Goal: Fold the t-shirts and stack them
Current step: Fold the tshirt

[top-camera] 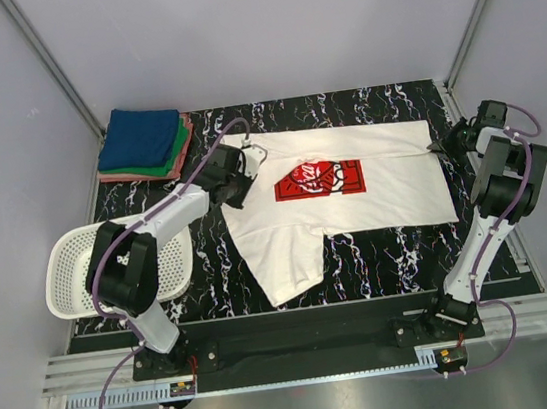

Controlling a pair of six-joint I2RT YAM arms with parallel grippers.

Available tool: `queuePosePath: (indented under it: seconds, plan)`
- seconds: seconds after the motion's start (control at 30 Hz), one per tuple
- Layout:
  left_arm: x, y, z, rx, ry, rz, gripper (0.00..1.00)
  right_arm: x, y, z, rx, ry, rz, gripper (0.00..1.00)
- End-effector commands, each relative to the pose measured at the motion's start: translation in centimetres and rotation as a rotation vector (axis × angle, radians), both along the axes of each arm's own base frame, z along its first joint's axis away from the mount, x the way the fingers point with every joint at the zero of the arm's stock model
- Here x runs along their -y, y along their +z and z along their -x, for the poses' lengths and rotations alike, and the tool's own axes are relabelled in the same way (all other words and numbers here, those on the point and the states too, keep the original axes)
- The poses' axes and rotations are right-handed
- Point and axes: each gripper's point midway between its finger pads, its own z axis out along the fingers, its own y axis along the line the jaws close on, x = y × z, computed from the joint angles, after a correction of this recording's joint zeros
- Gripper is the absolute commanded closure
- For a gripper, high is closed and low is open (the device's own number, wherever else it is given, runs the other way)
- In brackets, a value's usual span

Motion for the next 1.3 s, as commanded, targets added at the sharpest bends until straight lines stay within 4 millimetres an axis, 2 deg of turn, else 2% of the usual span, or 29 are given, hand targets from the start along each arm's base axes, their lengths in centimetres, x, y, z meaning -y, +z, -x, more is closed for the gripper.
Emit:
queuePosePath:
  seconds: [0.0,0.03,0.07,0.1,0.13,0.2,0.23,0.27,0.37,0.43,0.53,0.57,0.63,0.67,0.73,0.77,0.8,0.93,1.03,1.07,1.13,1.17,1.23,1.27]
  plan:
    - [-0.3,1.7,-0.3,0.003,0.059,0.011,0.78,1.2,3.1,0.3,0.008,-0.043,0.051,0.78]
    - [-0.8,2.4,-0.8,0.024,0.086,-0.001,0.75,1.6,3.9,0.2,0.004,-0.052,0.068,0.78]
    - [-1.1,2.9,-1.1,0.036,0.105,-0.011,0.71,1.4,3.8,1.0,-0.044,-0.060,0.061,0.76]
    - [-2.0,3.5,-1.5,0.060,0.147,-0.045,0.68,2.2,4.2,1.5,-0.071,-0.093,0.095,0.75]
    - [-2.3,4.7,-2.4,0.094,0.172,-0.049,0.63,2.5,4.6,1.8,-0.088,-0.104,0.111,0.73]
    - [-3.1,5.2,-3.0,0.095,0.236,-0.076,0.61,2.6,4.7,2.7,-0.126,-0.115,0.127,0.70]
    - [-2.9,6.2,-3.6,0.107,0.253,-0.062,0.60,2.5,4.6,3.0,-0.135,-0.119,0.126,0.70]
    - [-2.8,6.3,-3.6,0.098,0.278,-0.049,0.60,2.3,4.6,3.0,-0.130,-0.119,0.120,0.69]
    - [-3.7,5.5,-3.7,0.087,0.381,-0.061,0.59,1.2,4.4,3.4,-0.128,-0.109,0.106,0.71]
    - [-4.6,4.4,-3.5,0.056,0.511,-0.055,0.59,0.3,3.8,3.7,-0.139,-0.097,0.094,0.76]
    - [-3.9,2.8,-2.2,-0.015,0.571,0.017,0.61,-0.1,2.0,4.4,-0.182,-0.107,0.078,0.82]
    - [-3.3,1.2,-0.7,-0.079,0.569,0.054,0.61,0.1,1.5,4.6,-0.197,-0.111,0.083,0.83]
    - [-2.5,0.5,0.0,-0.092,0.562,0.108,0.61,-0.1,0.7,4.7,-0.212,-0.109,0.075,0.87]
    - [-2.6,0.4,0.7,-0.093,0.577,0.120,0.61,0.0,0.3,4.6,-0.212,-0.110,0.080,0.88]
    - [-2.9,-1.2,2.4,-0.121,0.574,0.102,0.62,0.4,-0.1,4.8,-0.229,-0.125,0.092,0.89]
    - [-2.5,-1.2,3.0,-0.125,0.559,0.109,0.62,0.8,-0.5,5.1,-0.247,-0.138,0.109,0.90]
    - [-2.8,-2.2,4.1,-0.145,0.553,0.085,0.62,1.1,-0.6,5.1,-0.255,-0.142,0.123,0.90]
    - [-4.0,-3.6,5.5,-0.149,0.582,0.024,0.64,2.7,-1.6,6.2,-0.327,-0.181,0.192,0.93]
    - [-4.8,-3.8,6.0,-0.146,0.629,0.009,0.69,3.1,-1.2,6.5,-0.334,-0.186,0.216,0.93]
    - [-5.0,-3.5,6.1,-0.137,0.654,0.015,0.69,3.1,-0.5,6.5,-0.329,-0.188,0.224,0.92]
    - [-4.4,-0.8,5.5,-0.092,0.641,0.085,0.69,2.8,0.9,6.4,-0.301,-0.181,0.226,0.87]
    - [-4.3,0.6,5.1,-0.064,0.618,0.101,0.64,2.6,2.9,6.2,-0.255,-0.182,0.237,0.84]
    - [-4.0,3.8,3.5,0.005,0.589,0.136,0.58,1.9,4.8,6.0,-0.212,-0.177,0.226,0.78]
    - [-2.9,6.5,1.8,0.047,0.518,0.175,0.53,0.6,6.9,5.6,-0.155,-0.143,0.203,0.77]
